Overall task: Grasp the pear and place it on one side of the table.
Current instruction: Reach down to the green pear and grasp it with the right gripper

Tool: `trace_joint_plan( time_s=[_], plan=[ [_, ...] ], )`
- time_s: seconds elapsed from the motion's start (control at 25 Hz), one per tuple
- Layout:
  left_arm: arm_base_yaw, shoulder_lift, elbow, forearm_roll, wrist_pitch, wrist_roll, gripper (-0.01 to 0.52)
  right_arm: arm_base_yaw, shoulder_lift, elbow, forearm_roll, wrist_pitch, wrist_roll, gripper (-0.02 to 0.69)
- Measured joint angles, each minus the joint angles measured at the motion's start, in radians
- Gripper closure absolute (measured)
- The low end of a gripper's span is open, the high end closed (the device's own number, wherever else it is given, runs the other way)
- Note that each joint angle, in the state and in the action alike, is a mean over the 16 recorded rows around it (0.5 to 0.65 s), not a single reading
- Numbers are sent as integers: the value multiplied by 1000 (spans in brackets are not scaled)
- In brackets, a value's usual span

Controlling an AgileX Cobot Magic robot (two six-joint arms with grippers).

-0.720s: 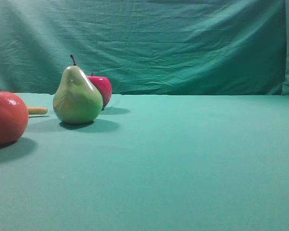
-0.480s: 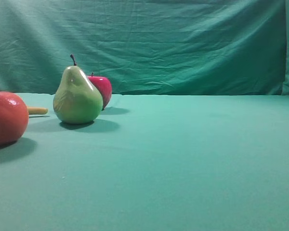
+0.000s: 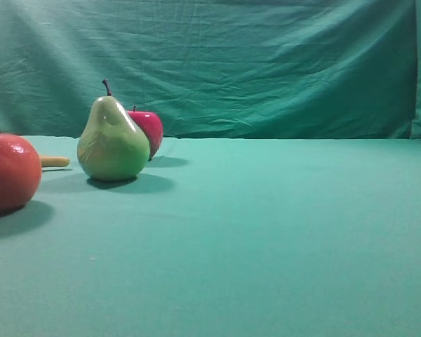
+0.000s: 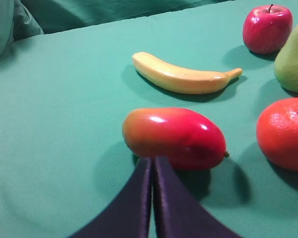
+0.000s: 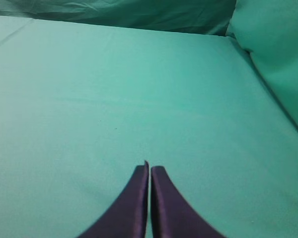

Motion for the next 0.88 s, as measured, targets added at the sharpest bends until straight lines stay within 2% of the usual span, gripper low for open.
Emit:
trace_joint_plan(
  time_s=[0.2, 0.56, 0.88],
  plan=[
    [0, 0, 0, 0, 0, 0, 514, 0, 0, 0, -4, -47, 0, 665],
    [0, 0, 0, 0, 0, 0, 514, 0, 14, -10, -6, -300, 30, 665],
    [0, 0, 0, 0, 0, 0, 514, 2, 192, -123, 0, -435, 117, 665]
  ],
)
